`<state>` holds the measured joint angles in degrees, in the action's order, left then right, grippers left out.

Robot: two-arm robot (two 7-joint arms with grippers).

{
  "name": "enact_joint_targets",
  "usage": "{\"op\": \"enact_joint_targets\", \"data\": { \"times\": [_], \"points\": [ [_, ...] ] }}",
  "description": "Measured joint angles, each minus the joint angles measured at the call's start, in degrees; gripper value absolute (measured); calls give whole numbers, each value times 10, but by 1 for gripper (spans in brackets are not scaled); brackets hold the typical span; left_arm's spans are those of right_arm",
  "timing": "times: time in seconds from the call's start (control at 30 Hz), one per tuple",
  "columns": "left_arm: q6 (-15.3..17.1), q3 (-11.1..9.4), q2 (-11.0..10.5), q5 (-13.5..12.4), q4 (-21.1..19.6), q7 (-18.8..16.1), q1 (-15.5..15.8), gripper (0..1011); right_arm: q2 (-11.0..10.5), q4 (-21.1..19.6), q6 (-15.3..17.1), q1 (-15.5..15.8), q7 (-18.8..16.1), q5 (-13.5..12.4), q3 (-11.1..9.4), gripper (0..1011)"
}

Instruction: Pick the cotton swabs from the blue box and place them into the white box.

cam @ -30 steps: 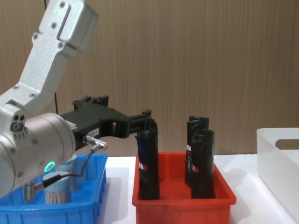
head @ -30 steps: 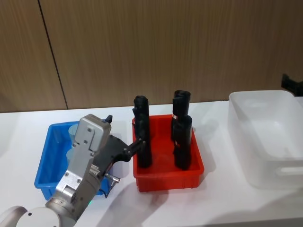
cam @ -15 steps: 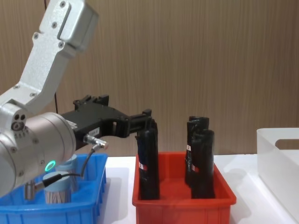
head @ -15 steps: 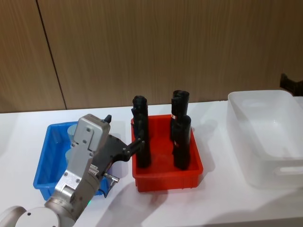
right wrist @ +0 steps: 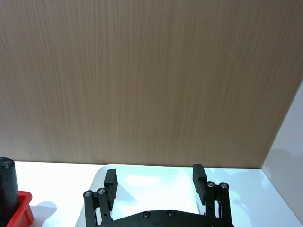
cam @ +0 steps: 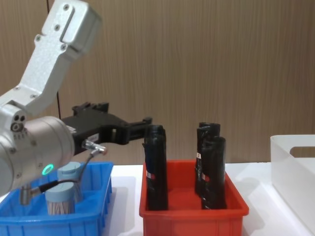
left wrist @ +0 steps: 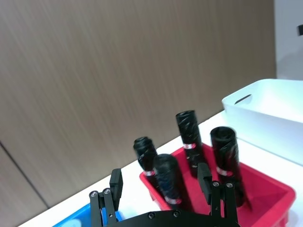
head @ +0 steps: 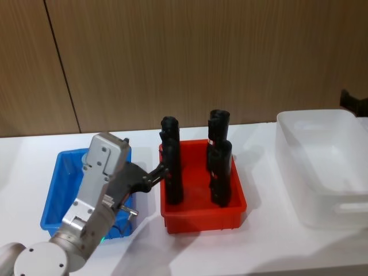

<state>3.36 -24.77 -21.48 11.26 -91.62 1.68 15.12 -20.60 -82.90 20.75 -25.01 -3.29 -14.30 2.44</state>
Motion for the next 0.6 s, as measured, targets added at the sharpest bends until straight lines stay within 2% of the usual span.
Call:
{"op": "enact_joint_targets", "data": {
  "times": [0.23, 0.6],
  "points": [
    [18, 12, -5, 15, 7, -9, 2, 999, 0, 0, 0, 0, 0, 0, 0, 1002],
    [44, 34, -14, 63, 22, -30, 2, 1000, 0, 0, 0, 0, 0, 0, 0, 1002]
  ]
}}
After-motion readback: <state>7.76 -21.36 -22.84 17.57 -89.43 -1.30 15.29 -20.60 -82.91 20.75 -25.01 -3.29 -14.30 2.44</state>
